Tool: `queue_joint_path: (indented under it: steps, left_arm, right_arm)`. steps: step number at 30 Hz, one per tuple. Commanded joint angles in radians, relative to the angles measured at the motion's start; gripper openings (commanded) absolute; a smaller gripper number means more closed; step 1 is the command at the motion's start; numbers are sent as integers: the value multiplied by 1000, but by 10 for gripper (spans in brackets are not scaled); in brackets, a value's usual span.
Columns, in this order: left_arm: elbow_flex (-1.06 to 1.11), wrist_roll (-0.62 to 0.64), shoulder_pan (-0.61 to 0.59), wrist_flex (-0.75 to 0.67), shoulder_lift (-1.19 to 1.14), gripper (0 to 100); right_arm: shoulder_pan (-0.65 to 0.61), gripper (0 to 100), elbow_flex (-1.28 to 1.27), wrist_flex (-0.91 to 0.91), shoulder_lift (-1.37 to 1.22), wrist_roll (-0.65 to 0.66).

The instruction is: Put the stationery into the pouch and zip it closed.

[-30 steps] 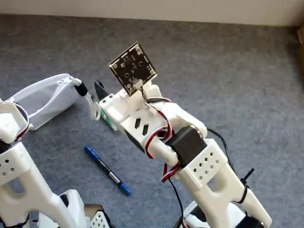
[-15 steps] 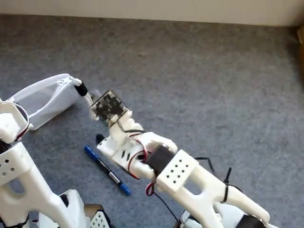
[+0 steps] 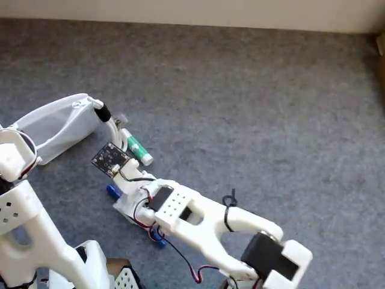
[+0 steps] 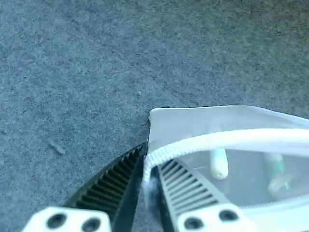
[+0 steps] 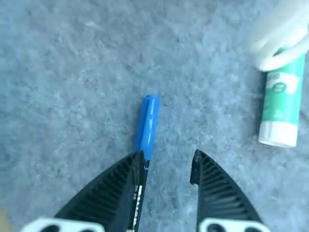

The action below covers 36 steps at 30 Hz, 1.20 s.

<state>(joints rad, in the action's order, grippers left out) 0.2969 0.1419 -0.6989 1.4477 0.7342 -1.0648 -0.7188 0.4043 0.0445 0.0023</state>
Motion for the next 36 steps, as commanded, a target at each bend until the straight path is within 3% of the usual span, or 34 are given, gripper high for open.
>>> queue_joint_path:
  steps: [1, 16, 36]
  left_arm:
    - [-62, 9, -8, -21, 18, 7]
    - [-58, 9, -8, -21, 18, 8]
    - [-54, 8, -8, -21, 18, 8]
  right_arm:
    - [-13, 156, 99, -27, -27, -9]
    - [-82, 156, 120, -27, -76, -9]
    - [-27, 151, 117, -21, -81, -9]
